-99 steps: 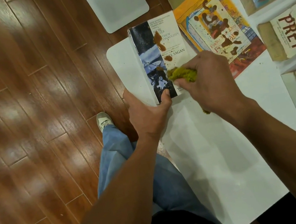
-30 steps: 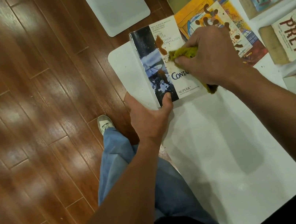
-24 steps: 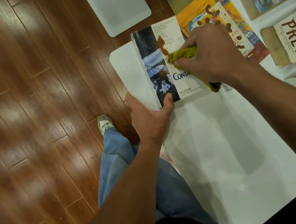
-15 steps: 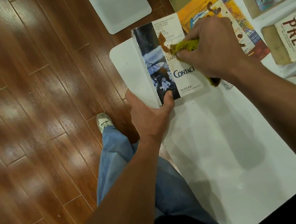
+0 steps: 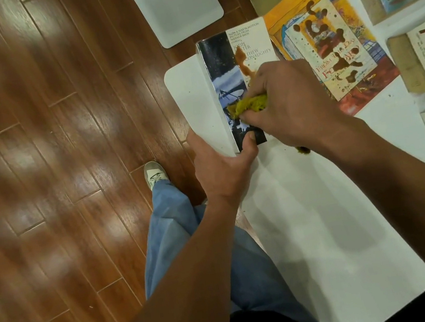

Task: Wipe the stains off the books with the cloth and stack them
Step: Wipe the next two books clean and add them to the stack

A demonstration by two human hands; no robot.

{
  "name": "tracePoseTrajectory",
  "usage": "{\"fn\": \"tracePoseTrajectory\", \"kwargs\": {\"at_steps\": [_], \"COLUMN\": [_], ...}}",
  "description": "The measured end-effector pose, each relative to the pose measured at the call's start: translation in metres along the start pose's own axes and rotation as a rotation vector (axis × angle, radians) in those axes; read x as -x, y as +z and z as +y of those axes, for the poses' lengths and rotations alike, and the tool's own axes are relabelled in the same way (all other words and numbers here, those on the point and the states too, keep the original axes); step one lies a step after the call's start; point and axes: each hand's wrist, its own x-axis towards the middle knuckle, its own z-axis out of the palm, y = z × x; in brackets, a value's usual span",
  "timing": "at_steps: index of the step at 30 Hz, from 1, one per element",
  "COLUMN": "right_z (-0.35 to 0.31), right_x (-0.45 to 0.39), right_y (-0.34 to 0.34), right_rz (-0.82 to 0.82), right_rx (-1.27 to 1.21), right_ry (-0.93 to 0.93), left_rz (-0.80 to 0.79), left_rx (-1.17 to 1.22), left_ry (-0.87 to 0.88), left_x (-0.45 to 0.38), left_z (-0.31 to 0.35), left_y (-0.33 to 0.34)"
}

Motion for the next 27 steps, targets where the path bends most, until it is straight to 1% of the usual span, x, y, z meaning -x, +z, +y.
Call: {"fn": "tracePoseTrajectory", "kwargs": {"at_steps": [3,5,9,13,17,21,27], "right_z": [-0.007,-0.009,-0.004,-0.017,-0.016,-0.02,-0.002], "right_x": [-0.009,-0.013,-0.014,-0.021,-0.015,-0.021,0.003], "right_y": [0.003,0.005,0.003,0.001,0.001,0.003,-0.002], "right_rz": [0.113,0.138,0.022,0.07,0.014,0.06,-0.025], "right_rx": [-0.011,-0.03,-0.001,-0.029,-0.006,-0.024,0.031], "right_ry": [0.004,0.007,0.03,0.033,-0.005,0.008,-0.021], "left_rz": [-0.015,-0.009,0.003,-0.01,-0.014,-0.015,0.026], "left_rx": [-0.008,-0.002,0.02,0.011,0.0,0.02,0.02], "left_ry": [0.003,-0.004,-0.019,-0.014,-0.016,-0.024,-0.058], "left_x": [0.0,0.001,0.001,0.002,0.0,0.001,0.004], "left_z": [-0.002,-0.001,0.007,0.004,0.001,0.004,0.009], "left_y": [0.001,0.001,-0.001,0.0,-0.001,-0.001,-0.001]}}
